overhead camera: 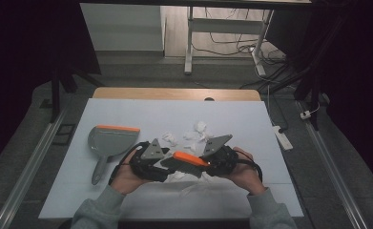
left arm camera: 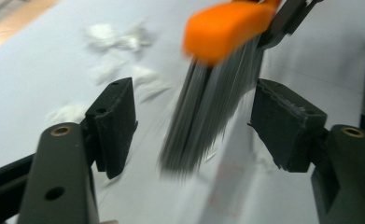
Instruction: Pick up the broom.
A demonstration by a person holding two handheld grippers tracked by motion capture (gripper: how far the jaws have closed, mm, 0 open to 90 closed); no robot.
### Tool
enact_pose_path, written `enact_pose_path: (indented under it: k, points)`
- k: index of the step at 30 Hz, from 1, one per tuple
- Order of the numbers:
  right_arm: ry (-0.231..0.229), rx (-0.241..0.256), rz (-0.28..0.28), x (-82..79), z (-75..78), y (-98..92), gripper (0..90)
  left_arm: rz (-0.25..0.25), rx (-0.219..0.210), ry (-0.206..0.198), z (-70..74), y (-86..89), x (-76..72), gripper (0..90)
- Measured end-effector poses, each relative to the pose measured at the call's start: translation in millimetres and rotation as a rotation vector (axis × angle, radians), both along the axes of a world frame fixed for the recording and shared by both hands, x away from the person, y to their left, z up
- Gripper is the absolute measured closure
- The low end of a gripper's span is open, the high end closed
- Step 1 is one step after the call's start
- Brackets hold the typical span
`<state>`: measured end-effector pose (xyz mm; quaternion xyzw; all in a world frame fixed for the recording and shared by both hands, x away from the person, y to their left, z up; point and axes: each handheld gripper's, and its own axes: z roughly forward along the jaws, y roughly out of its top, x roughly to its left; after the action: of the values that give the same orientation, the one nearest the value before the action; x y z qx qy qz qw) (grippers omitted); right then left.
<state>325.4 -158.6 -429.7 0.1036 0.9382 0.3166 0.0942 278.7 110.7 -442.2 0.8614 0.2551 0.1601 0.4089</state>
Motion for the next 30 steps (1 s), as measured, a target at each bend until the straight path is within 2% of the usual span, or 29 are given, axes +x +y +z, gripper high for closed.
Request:
enact_pose_path:
  k: [5, 10, 13, 19, 24, 30]
  points:
    - [-0.007, 0.024, -0.058, 5.7, -0.3, -7.4, 66.9, 0.098, -0.007, -0.007, -4.7, 34.6, -11.2, 30.5]
    - [-0.013, 0.063, -0.134, 12.1, 2.0, -19.3, 67.0, 0.206, -0.016, 0.028, -10.3, 65.8, -14.8, 28.3]
    - [-0.012, 0.098, -0.189, 15.5, 6.8, -30.6, 67.0, 0.268, -0.026, 0.041, -13.9, 83.4, -17.5, 27.6]
    - [-0.041, 0.168, -0.306, 22.4, 20.2, -61.2, 67.0, 0.374, -0.054, 0.058, -26.8, 114.8, -20.9, 27.2]
    - [-0.067, 0.215, -0.424, 28.7, 25.8, -85.4, 67.2, 0.403, -0.053, 0.075, -36.1, 126.1, -21.1, 25.9]
    - [-0.083, 0.231, -0.507, 36.7, 25.6, -103.6, 67.2, 0.421, -0.07, 0.091, -41.2, 135.2, -20.2, 25.4]
